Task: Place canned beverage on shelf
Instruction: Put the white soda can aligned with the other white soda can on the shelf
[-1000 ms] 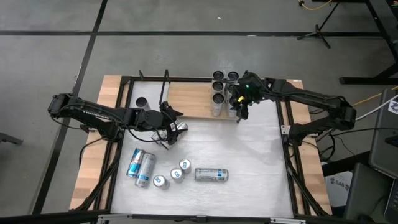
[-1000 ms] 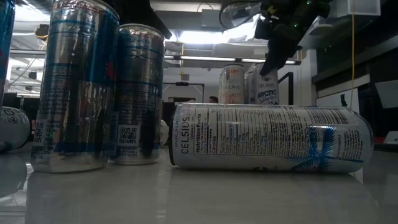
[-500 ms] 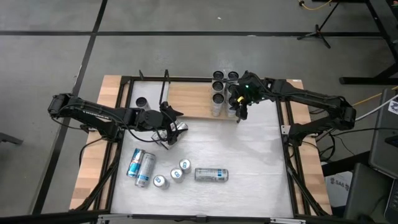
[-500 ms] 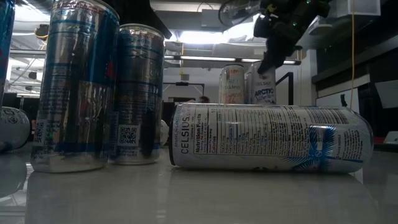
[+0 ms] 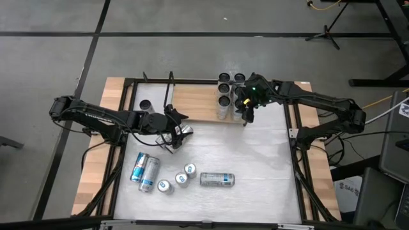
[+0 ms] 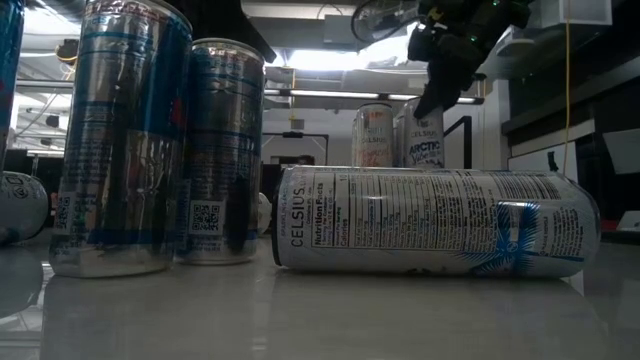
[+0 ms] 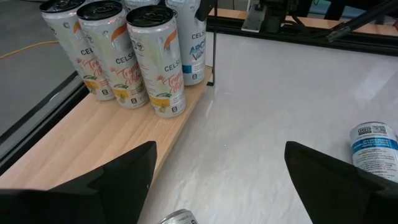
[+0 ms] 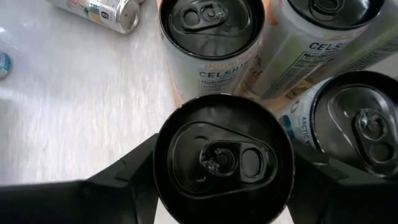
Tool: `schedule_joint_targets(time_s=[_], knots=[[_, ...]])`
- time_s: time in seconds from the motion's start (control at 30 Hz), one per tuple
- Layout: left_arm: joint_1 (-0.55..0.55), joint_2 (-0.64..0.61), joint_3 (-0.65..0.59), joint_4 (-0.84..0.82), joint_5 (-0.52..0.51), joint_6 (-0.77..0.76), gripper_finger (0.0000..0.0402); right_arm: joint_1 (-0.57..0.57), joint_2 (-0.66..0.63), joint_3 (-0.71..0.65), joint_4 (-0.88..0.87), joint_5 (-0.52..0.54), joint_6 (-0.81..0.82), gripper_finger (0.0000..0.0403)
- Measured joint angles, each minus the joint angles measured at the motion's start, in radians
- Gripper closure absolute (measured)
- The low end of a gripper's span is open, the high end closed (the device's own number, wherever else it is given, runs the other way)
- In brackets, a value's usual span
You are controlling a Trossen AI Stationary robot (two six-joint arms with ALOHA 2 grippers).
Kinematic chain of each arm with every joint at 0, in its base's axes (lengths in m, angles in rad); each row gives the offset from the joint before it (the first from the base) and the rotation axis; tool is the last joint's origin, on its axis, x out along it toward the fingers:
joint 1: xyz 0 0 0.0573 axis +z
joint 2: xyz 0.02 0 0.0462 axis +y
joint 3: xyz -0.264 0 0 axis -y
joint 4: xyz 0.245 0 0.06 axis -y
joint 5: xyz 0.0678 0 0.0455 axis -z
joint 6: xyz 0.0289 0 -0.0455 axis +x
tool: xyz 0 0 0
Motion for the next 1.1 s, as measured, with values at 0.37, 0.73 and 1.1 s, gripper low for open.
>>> schedule_joint_targets(time_s=[0.37, 0.73, 1.1], knots=[[0.0, 0.0, 0.0, 0.0, 0.0, 0.0, 0.0053, 0.0, 0.011, 0.0, 0.002, -0.007, 0.022, 0.0155], [0.0, 0.0, 0.0, 0.0, 0.0, 0.0, 0.0053, 0.0, 0.049, 0.003, 0.015, -0.01, 0.03, 0.0154], [0.0, 0.0, 0.0, 0.0, 0.0, 0.0, 0.0053, 0.0, 0.05, 0.002, 0.014, -0.01, 0.026, 0.0154]])
